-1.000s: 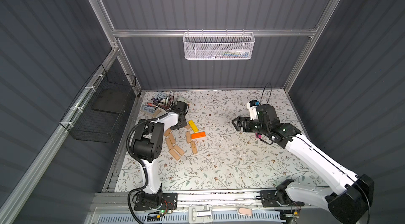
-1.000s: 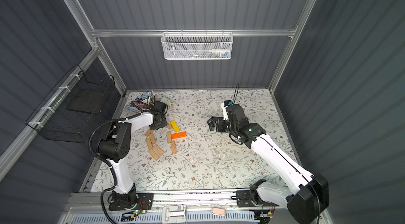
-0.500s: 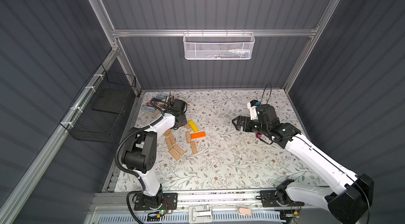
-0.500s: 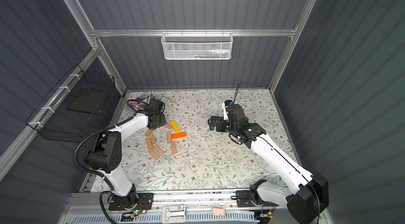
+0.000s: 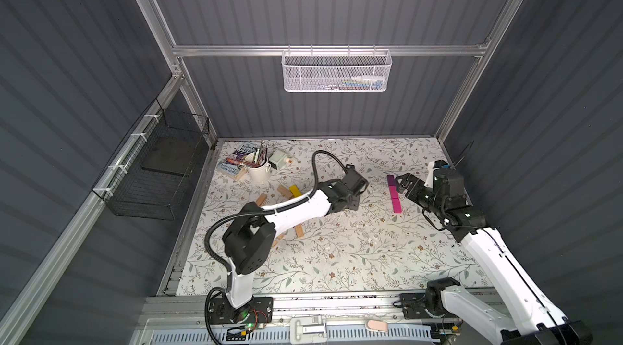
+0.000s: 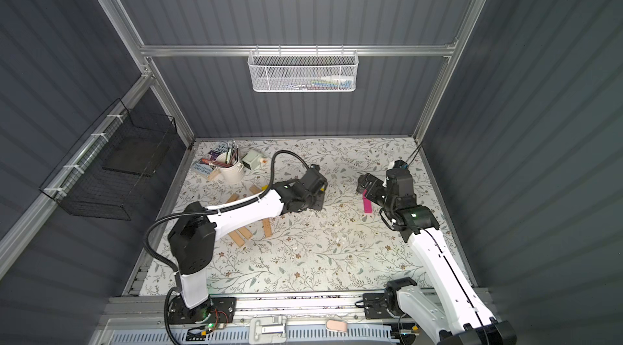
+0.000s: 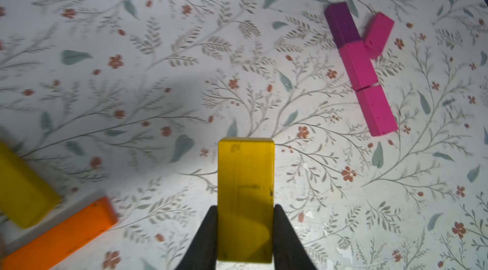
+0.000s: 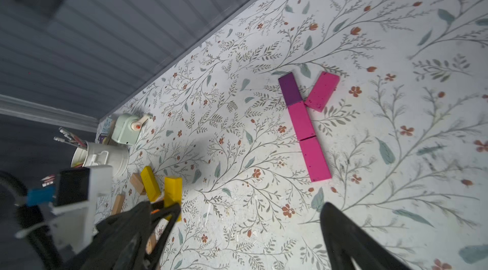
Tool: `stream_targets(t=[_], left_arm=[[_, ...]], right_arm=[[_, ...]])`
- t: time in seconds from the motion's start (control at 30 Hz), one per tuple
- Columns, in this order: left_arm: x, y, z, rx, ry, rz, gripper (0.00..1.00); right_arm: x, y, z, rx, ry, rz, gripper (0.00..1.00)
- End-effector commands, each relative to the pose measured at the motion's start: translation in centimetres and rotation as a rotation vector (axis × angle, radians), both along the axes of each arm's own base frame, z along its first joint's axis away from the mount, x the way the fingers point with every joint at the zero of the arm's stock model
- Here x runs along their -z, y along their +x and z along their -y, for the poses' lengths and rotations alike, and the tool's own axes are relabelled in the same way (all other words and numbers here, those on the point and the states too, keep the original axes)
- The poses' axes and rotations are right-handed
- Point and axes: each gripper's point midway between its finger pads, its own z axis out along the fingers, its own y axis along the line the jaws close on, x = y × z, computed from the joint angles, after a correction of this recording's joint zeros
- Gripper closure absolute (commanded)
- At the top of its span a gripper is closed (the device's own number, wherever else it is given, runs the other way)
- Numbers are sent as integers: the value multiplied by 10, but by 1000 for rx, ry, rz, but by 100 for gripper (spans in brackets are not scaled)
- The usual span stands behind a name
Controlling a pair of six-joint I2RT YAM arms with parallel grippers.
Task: Assemble the letter k with building blocks
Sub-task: Place the building block at the center of the board.
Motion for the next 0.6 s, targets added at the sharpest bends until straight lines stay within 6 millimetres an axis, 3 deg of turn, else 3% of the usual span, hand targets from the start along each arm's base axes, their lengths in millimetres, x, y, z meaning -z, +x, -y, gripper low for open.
stream_targets(t=[0.0, 0.13, 0.33, 0.57], left_arm=[[22, 7, 16, 11, 44, 4, 72], [46, 11, 34, 37, 73, -7, 72], [74, 18, 46, 49, 119, -31, 68], [82, 18, 50, 63, 130, -48, 58]], right_arm=[[3, -10, 7, 26, 26, -14, 1], [8, -17, 11, 36, 27, -27, 1], [8, -21, 12, 36, 28, -33, 1], [7, -21, 12, 33, 21, -30, 1]])
